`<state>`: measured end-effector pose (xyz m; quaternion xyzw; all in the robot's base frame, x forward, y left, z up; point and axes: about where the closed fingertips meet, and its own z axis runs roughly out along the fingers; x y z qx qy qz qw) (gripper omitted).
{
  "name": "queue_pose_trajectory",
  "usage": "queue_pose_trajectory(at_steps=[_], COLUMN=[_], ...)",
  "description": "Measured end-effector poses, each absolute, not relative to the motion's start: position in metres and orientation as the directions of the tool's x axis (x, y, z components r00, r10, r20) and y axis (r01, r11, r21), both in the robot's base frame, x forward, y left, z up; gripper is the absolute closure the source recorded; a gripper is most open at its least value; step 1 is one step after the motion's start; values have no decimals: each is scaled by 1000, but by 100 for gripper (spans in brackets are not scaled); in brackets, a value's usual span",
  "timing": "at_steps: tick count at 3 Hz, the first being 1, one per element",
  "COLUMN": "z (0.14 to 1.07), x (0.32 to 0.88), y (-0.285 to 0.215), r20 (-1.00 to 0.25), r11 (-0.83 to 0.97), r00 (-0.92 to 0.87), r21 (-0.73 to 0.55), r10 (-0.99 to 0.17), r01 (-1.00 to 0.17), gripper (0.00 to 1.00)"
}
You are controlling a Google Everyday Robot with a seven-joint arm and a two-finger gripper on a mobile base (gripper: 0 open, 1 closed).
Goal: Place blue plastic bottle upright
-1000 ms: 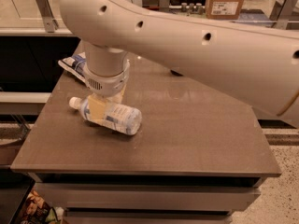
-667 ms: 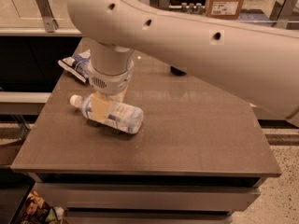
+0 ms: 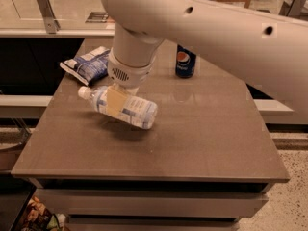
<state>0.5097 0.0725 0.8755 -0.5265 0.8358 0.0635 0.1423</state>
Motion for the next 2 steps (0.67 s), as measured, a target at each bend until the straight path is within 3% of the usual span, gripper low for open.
queue_pose_trajectory(at_steps=[2], z=[920], x=[505], y=[56], r20=[-454], r11=[373], r00=[-295], r21=[-90], r10=[-841], r01=[-924], gripper=[100])
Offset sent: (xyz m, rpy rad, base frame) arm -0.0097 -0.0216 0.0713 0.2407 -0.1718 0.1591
